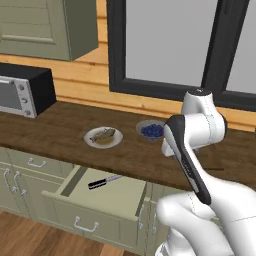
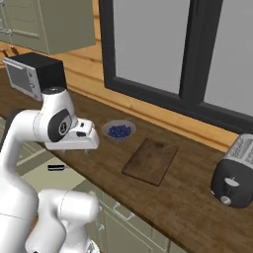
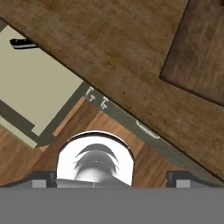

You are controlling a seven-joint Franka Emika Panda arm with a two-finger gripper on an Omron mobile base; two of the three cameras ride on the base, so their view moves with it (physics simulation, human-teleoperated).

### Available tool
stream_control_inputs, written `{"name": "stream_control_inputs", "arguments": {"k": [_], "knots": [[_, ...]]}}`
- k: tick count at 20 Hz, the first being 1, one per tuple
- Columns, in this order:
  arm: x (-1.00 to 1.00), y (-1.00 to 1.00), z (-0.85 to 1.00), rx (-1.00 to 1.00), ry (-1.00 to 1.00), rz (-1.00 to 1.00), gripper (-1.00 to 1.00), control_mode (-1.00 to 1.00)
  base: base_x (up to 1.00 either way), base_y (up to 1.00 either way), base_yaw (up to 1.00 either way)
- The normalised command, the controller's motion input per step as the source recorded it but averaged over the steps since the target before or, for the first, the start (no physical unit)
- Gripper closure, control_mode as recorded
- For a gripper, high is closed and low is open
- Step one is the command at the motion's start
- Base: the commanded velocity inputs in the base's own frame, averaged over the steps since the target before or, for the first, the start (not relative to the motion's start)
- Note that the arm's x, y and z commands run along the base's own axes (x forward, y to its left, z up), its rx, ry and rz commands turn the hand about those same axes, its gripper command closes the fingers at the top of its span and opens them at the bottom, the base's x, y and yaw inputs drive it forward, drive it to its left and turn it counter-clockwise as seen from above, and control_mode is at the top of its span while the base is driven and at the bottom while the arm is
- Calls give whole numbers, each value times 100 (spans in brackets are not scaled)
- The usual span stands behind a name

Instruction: Pick up the knife from the drawer and place it on the cutting board. Then place the meat from the plate to the cutting board.

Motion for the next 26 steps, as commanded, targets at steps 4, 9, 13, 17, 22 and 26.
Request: {"name": "stream_control_inputs", "arguments": {"k": [4, 9, 13, 17, 22, 26], "knots": [[0, 0, 0, 0, 0, 0, -100, 100, 10, -14, 12], [0, 0, 0, 0, 0, 0, -100, 100, 7, 0, 1], [5, 6, -40, 0, 27, 5, -100, -100, 0, 0, 0], [43, 76, -76, 16, 52, 16, -100, -100, 0, 0, 0], [17, 100, -91, 7, 28, 4, -100, -100, 0, 0, 0], [39, 100, -100, -5, 6, -10, -100, -100, 0, 0, 0]]}}
